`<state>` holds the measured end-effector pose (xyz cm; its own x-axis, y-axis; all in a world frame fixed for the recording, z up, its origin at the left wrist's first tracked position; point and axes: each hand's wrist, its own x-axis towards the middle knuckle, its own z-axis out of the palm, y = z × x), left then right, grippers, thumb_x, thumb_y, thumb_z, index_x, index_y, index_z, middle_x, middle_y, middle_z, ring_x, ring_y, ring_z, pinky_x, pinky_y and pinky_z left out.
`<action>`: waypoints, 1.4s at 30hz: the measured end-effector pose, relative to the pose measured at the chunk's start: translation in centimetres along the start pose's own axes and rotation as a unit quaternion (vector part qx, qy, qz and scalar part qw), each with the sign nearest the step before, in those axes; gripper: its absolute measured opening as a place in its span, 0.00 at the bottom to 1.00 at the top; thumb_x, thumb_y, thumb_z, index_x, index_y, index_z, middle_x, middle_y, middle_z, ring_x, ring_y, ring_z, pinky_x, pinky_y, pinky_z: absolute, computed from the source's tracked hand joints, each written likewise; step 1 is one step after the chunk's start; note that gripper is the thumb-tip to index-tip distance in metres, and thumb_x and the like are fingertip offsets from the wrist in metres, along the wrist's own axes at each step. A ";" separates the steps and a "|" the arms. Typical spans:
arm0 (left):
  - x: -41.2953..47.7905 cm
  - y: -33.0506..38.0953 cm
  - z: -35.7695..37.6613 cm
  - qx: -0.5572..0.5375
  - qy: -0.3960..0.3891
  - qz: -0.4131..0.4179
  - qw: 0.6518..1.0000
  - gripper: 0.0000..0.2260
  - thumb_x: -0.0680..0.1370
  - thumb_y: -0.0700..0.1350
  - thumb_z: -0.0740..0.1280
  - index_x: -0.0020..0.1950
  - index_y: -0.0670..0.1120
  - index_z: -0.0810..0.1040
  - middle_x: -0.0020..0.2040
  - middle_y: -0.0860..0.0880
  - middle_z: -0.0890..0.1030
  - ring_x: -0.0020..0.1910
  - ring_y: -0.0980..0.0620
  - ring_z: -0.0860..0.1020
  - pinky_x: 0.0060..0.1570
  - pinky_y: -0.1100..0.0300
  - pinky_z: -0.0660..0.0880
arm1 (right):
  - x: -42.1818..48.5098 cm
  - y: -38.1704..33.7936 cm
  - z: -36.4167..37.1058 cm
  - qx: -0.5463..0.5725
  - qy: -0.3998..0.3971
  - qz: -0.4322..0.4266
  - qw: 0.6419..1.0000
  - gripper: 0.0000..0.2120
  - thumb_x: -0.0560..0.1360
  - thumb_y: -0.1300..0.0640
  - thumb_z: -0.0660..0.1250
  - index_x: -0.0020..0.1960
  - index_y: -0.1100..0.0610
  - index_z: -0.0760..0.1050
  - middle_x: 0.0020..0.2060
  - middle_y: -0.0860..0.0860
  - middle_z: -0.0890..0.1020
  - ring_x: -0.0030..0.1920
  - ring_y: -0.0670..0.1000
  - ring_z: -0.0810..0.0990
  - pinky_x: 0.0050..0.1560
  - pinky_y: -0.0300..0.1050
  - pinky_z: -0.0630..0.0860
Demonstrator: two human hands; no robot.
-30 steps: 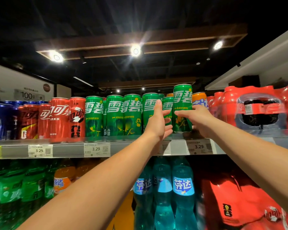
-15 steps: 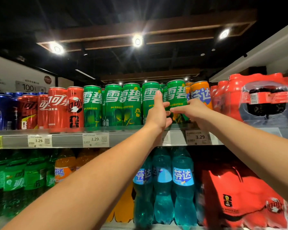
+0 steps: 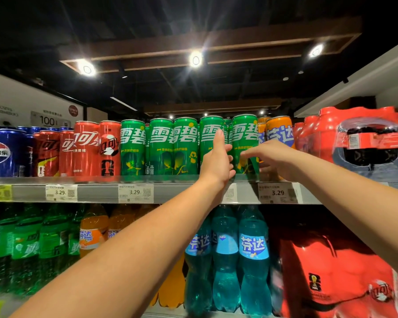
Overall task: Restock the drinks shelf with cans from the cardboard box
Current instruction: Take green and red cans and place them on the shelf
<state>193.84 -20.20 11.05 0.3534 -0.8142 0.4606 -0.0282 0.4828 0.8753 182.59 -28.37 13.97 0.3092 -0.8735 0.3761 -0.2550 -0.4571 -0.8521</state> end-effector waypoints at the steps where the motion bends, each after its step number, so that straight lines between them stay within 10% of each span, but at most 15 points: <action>1: 0.0 0.1 0.0 0.002 0.000 0.001 1.000 0.28 0.79 0.65 0.49 0.65 0.46 0.73 0.45 0.47 0.73 0.44 0.50 0.72 0.49 0.55 0.72 | 0.0 0.1 0.0 -0.011 0.004 -0.001 1.000 0.21 0.70 0.54 0.74 0.60 0.58 0.76 0.55 0.54 0.80 0.55 0.54 0.78 0.55 0.50 0.77; 6: 0.1 -0.1 -0.1 0.007 0.003 -0.003 1.000 0.29 0.79 0.65 0.49 0.67 0.46 0.71 0.48 0.46 0.73 0.50 0.48 0.73 0.55 0.53 0.73 | -0.3 0.3 0.4 -0.013 0.010 -0.029 0.999 0.12 0.71 0.54 0.74 0.52 0.57 0.78 0.45 0.51 0.82 0.43 0.47 0.79 0.40 0.43 0.77; 20: -0.3 -0.8 -0.6 0.001 0.083 0.035 0.996 0.21 0.80 0.61 0.53 0.42 0.48 0.74 0.39 0.49 0.77 0.47 0.46 0.78 0.53 0.49 0.77 | -0.9 0.3 0.9 -0.059 0.022 -0.056 0.996 0.16 0.69 0.49 0.75 0.48 0.59 0.76 0.46 0.56 0.83 0.46 0.53 0.84 0.50 0.52 0.82; 28: -0.2 -0.8 -0.8 -0.008 0.077 0.024 0.997 0.21 0.80 0.61 0.53 0.46 0.46 0.75 0.40 0.49 0.76 0.48 0.47 0.76 0.55 0.50 0.76 | -0.6 0.4 0.8 -0.065 0.005 -0.044 0.997 0.28 0.70 0.47 0.74 0.63 0.61 0.73 0.52 0.55 0.82 0.47 0.52 0.83 0.43 0.45 0.82; 32: -0.3 -0.8 -1.0 0.011 0.065 0.013 0.998 0.22 0.80 0.61 0.53 0.49 0.45 0.75 0.42 0.48 0.76 0.48 0.48 0.76 0.51 0.52 0.76 | -0.7 0.5 0.9 -0.130 0.028 -0.075 0.988 0.24 0.71 0.41 0.71 0.53 0.60 0.78 0.42 0.53 0.81 0.43 0.52 0.79 0.47 0.48 0.79; 37: -0.8 -0.2 -2.3 0.192 0.073 0.064 0.976 0.21 0.79 0.61 0.55 0.39 0.48 0.76 0.47 0.45 0.81 0.49 0.44 0.78 0.55 0.50 0.74 | -1.9 -0.4 0.5 -0.352 0.002 -0.075 0.933 0.26 0.75 0.37 0.64 0.55 0.60 0.76 0.46 0.56 0.78 0.44 0.54 0.76 0.41 0.44 0.69; 42: -2.3 0.6 -4.2 0.417 0.046 0.104 0.902 0.17 0.79 0.59 0.57 0.51 0.50 0.79 0.44 0.53 0.78 0.45 0.50 0.74 0.41 0.59 0.67 | -4.3 -1.3 0.8 -0.495 -0.030 -0.088 0.864 0.23 0.78 0.40 0.59 0.54 0.61 0.75 0.47 0.56 0.77 0.46 0.54 0.76 0.41 0.41 0.69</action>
<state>196.97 -16.70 9.92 0.3353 -0.6848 0.6470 -0.7820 0.1807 0.5965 182.29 -23.88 13.15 0.4628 -0.7791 0.4228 -0.8485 -0.5274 -0.0433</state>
